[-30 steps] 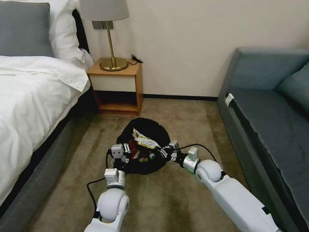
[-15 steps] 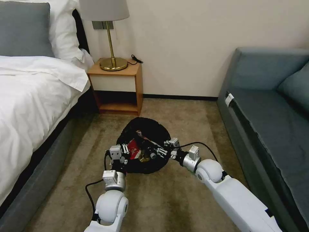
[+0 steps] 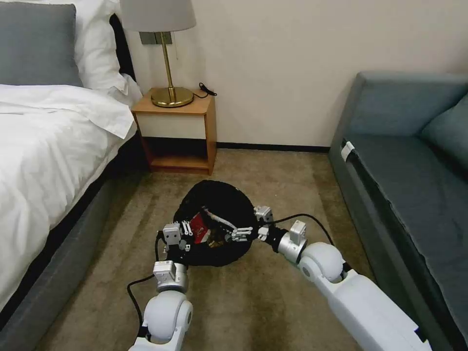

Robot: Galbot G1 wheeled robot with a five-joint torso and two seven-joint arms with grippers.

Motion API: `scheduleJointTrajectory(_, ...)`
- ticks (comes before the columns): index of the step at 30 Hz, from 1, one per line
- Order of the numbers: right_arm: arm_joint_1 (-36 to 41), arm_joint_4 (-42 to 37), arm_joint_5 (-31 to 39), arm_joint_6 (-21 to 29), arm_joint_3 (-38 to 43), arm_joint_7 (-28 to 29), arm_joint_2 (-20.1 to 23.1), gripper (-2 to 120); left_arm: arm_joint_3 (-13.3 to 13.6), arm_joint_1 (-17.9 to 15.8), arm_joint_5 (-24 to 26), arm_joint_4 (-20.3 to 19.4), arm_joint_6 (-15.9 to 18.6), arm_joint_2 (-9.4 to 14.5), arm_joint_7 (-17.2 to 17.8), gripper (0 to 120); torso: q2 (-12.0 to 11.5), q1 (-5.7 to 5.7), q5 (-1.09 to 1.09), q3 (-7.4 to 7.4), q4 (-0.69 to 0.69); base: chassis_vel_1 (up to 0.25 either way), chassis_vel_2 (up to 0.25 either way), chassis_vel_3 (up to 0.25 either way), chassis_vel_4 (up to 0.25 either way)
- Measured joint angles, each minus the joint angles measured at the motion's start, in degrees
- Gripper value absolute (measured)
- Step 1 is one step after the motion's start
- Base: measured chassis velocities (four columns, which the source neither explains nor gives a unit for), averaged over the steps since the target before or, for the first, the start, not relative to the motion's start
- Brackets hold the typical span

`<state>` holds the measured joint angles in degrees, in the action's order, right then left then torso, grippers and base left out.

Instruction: Pick up the trash bin, then pick up the garbage on the floor and place it into the trash bin.

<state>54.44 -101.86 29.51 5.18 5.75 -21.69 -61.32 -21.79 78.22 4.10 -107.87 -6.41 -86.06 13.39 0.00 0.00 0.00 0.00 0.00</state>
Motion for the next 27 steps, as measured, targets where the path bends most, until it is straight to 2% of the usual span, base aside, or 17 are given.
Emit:
scheduleJointTrajectory(5, 0.8, -1.19, 2.32, -0.02, 5.1, 0.47, 0.73, 100, -1.58, -1.18, 1.69, 1.95, -0.53, -0.9, 1.64, 4, 0.0, 0.0, 0.0, 0.0, -0.01, 0.0, 0.0, 0.0, 0.0)
scheduleJointTrajectory(8, 1.11, -1.05, 3.11, -0.07, 7.61, 0.48, 1.08, 100, -2.76, -2.3, 5.8, 3.63, -0.74, -1.91, 3.13, 4, 0.0, 0.0, 0.01, 0.0, 0.0, 0.0, 0.0, 0.0, 0.0)
scheduleJointTrajectory(9, 1.11, -1.05, 3.11, -0.07, 7.61, 0.48, 1.08, 100, -2.76, -2.3, 5.8, 3.63, -0.74, -1.91, 3.13, 4, 0.0, 0.0, 0.01, 0.0, 0.0, 0.0, 0.0, 0.0, 0.0)
scheduleJointTrajectory(11, 1.4, -0.24, 3.07, -0.3, 8.81, 0.48, 1.64, 100, -4.21, -4.39, 12.97, 6.04, -0.95, -2.73, 3.77, 4, 0.0, 0.0, 0.0, 0.0, -0.01, 0.0, 0.0, 0.0, 0.0)
scheduleJointTrajectory(12, 1.7, 0.07, 2.12, -0.63, 8.85, 0.46, 1.81, 100, -5.66, -6.59, 17.28, 8.45, -1.05, -3.24, 3.84, 4, 0.0, 0.0, -0.01, 0.0, -0.01, 0.0, 0.0, 0.0, 0.0)
scheduleJointTrajectory(13, 1.7, 0.07, 2.12, -0.63, 8.85, 0.46, 1.81, 100, -5.66, -6.59, 17.28, 8.45, -1.05, -3.24, 3.84, 4, 0.0, 0.0, -0.01, 0.0, -0.01, 0.0, 0.0, 0.0, 0.0)
scheduleJointTrajectory(17, 2.56, -0.14, -0.28, -0.96, 7.97, 0.21, 1.31, 100, -8.25, -12.3, 26.67, 13.32, -1.05, -3.06, 4.83, 4, 0.0, 0.0, 0.0, 0.01, -0.01, 0.0, 0.0, 0.0, 0.0)
scheduleJointTrajectory(18, 2.56, -0.14, -0.28, -0.96, 7.97, 0.21, 1.31, 100, -8.25, -12.3, 26.67, 13.32, -1.05, -3.06, 4.83, 4, 0.0, 0.0, 0.0, 0.01, -0.01, 0.0, 0.0, 0.0, 0.0)
scheduleJointTrajectory(22, 1.85, 0.71, -1.24, -0.8, 6.83, 0.21, -0.07, 100, -10.47, -16.41, 32.05, 16.93, -1.08, -3.28, 6.22, 4, 0.0, 0.0, 0.0, 0.01, 0.0, 0.0, 0.0, 0.0, 0.0)
scheduleJointTrajectory(27, 0.72, 2.14, -1.76, -0.69, 5.72, 0.22, -0.93, 100, -11.15, -18.42, 31.85, 19.73, 1.13, -3.5, 8.65, 4, 0.0, 0.0, -0.01, 0.01, 0.0, 0.0, 0.0, 0.0, 0.0)
